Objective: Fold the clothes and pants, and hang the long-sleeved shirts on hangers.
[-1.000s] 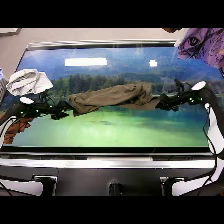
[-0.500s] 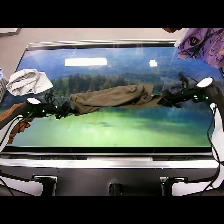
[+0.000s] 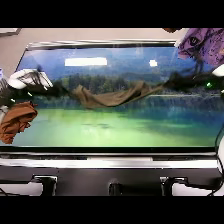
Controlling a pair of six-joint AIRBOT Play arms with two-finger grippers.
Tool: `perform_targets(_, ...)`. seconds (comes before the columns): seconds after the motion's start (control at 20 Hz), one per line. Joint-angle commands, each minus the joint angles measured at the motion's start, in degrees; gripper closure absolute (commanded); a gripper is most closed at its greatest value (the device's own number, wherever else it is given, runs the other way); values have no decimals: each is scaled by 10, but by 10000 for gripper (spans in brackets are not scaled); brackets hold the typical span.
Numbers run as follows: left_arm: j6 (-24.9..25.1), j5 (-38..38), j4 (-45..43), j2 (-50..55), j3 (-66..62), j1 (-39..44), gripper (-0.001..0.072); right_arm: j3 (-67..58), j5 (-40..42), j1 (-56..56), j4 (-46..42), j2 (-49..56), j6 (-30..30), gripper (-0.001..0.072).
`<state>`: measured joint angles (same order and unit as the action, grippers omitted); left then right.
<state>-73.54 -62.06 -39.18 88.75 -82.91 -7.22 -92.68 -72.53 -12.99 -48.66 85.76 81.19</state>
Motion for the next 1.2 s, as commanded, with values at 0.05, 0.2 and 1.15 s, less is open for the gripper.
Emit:
perform_targets(0.05, -34, -64, -10, -79, -299, -49, 695, -250, 9, 0, 2, -32, 68, 685)
perform_targets(0.2, -54, -60, -26, -153, -416, -97, 694, -326, 22, 0, -1, -105, 97, 684)
perform_targets(1.15, -115, -61, -127, -296, -284, -175, 694, -259, -74, 1, -123, -221, 189, 683)
